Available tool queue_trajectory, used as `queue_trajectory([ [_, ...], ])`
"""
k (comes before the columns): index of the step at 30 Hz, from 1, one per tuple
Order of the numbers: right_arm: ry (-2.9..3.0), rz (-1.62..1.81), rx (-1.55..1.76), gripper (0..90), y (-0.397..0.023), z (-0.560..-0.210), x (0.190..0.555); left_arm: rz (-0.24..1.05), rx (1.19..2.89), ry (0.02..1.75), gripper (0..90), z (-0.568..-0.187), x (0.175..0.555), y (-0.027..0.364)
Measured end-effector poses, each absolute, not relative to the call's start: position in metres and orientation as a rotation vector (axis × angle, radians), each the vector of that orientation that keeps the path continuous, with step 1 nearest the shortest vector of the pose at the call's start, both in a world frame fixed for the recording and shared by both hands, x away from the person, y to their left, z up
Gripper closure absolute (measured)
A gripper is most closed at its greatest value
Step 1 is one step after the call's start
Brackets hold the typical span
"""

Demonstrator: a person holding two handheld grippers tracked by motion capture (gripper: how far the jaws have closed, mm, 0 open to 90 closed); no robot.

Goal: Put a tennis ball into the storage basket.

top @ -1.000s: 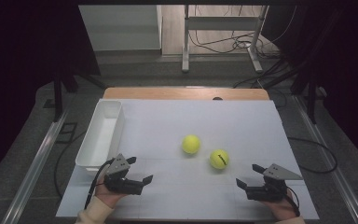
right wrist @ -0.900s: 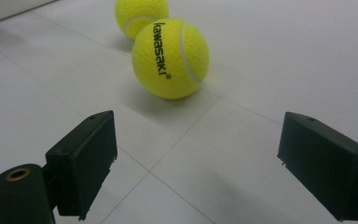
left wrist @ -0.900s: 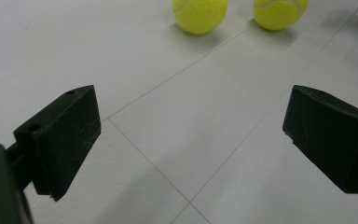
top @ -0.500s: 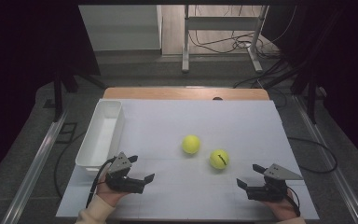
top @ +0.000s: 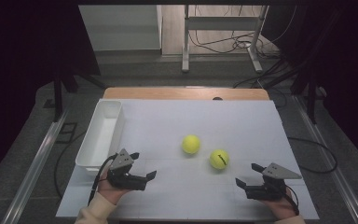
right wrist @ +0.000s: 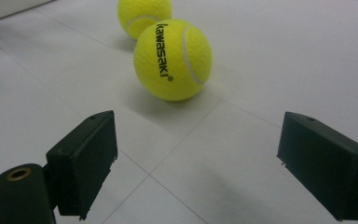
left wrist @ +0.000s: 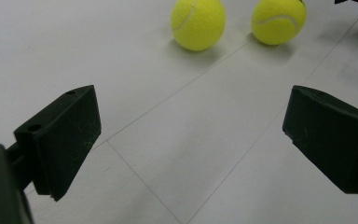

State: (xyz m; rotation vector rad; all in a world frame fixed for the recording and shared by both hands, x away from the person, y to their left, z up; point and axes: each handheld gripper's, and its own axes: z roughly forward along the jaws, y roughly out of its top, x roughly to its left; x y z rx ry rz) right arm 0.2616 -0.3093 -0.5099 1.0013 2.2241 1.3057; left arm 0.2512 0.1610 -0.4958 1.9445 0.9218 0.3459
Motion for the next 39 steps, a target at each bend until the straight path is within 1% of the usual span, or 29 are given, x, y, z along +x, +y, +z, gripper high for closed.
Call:
queue_trajectory([
  [6, 2.224, 1.296, 1.001, 12.5, -0.310, -0.510, 0.262, 0.347, 1.927, 0.928, 5.2, -0.489, 0.257, 0.160],
  [21, 2.229, 1.276, 0.996, 12.6, -0.309, -0.511, 0.262, 0.328, 1.946, 0.926, 5.2, -0.480, 0.268, 0.152],
  [39, 2.216, 1.279, 1.003, 12.6, -0.310, -0.511, 0.262, 0.321, 1.951, 0.893, 5.1, -0.467, 0.279, 0.143],
])
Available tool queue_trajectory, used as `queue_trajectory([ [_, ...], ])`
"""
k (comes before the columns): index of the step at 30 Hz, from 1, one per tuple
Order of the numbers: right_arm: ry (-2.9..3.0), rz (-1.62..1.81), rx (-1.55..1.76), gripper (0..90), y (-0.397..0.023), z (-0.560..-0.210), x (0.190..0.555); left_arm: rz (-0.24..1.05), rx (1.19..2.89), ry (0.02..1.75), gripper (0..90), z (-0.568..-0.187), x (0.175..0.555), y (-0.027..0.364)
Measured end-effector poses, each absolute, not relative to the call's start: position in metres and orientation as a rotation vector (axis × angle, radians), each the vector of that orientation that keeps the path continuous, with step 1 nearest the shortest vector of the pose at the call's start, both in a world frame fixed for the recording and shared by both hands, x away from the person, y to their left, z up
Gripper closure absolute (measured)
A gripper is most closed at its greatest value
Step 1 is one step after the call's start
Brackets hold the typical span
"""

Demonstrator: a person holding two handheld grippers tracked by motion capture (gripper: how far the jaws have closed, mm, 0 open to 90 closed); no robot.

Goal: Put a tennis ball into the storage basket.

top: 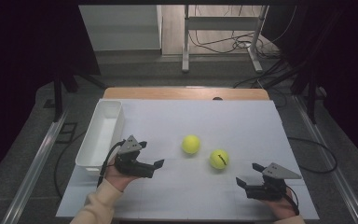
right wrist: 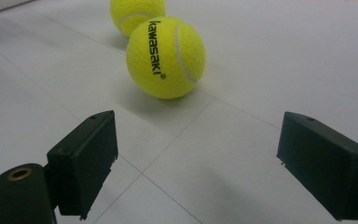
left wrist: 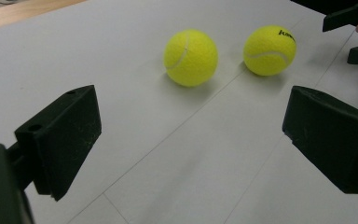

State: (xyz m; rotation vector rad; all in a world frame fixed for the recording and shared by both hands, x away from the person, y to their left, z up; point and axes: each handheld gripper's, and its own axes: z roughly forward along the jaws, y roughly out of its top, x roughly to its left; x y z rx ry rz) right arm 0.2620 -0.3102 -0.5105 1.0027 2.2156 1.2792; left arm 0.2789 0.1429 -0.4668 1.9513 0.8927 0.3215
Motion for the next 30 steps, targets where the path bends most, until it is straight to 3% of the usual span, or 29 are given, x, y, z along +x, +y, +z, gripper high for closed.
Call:
queue_trajectory([
  [30, 2.217, 1.272, 0.996, 12.6, -0.311, -0.511, 0.263, 0.278, 1.974, 0.885, 5.7, -0.460, 0.304, 0.126],
])
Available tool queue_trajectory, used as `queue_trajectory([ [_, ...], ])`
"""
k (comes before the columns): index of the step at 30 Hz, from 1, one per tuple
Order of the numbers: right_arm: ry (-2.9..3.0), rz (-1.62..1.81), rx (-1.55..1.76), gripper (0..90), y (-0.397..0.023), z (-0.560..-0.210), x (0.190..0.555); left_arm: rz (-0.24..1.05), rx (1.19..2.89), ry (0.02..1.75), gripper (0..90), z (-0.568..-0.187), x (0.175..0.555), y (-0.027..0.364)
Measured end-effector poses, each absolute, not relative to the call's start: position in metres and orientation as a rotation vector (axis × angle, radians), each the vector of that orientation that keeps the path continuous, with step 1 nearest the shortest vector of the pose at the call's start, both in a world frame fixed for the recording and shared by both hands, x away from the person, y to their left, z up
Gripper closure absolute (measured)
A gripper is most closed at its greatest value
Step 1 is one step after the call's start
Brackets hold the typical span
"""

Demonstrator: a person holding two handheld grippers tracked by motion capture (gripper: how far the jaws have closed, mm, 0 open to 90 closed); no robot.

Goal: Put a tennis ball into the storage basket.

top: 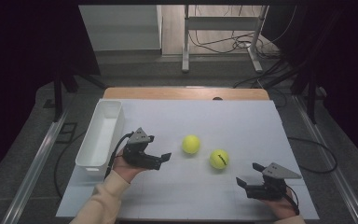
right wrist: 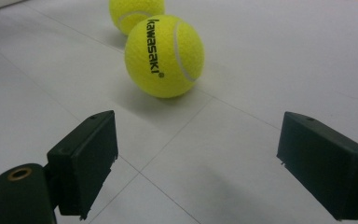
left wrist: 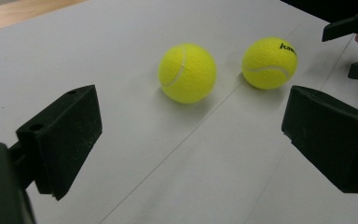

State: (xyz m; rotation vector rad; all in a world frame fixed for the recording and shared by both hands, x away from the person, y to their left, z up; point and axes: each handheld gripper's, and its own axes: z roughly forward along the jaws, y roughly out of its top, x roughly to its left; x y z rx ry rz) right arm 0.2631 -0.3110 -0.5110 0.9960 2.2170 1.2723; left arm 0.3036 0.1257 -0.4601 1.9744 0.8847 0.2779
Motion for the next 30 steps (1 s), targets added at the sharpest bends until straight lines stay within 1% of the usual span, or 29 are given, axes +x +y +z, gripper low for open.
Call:
queue_trajectory([
  [30, 2.217, 1.263, 0.992, 12.7, -0.311, -0.511, 0.263, 0.271, 2.004, 0.892, 6.0, -0.454, 0.329, 0.113],
])
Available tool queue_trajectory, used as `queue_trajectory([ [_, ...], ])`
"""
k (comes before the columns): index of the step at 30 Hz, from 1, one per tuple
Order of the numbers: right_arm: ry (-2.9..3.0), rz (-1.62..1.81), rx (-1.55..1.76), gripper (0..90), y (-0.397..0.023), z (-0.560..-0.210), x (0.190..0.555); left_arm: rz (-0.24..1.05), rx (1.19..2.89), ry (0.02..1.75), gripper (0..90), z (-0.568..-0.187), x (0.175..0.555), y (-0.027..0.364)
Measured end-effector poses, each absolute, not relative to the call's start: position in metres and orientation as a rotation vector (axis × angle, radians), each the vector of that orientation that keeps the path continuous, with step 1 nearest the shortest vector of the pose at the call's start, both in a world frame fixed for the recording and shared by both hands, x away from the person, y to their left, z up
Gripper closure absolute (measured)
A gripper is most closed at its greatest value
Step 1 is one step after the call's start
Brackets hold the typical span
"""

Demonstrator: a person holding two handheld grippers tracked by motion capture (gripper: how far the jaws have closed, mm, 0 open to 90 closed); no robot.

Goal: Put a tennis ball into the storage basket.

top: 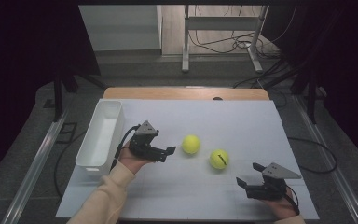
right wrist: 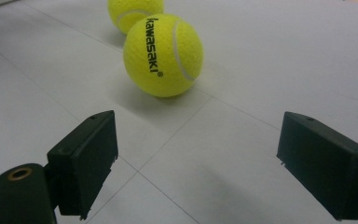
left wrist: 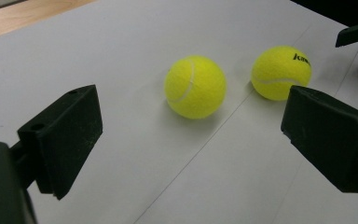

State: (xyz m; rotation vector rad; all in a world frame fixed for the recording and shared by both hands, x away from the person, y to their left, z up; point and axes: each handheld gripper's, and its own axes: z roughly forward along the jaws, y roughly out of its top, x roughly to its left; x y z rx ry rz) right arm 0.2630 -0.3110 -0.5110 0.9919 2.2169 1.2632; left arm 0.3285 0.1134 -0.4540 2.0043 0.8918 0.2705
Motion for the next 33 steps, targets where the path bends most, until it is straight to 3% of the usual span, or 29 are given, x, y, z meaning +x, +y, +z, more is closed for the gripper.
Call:
queue_trajectory([
  [33, 2.223, 1.251, 0.990, 12.7, -0.311, -0.511, 0.263, 0.234, 2.023, 0.899, 6.5, -0.460, 0.357, 0.093],
])
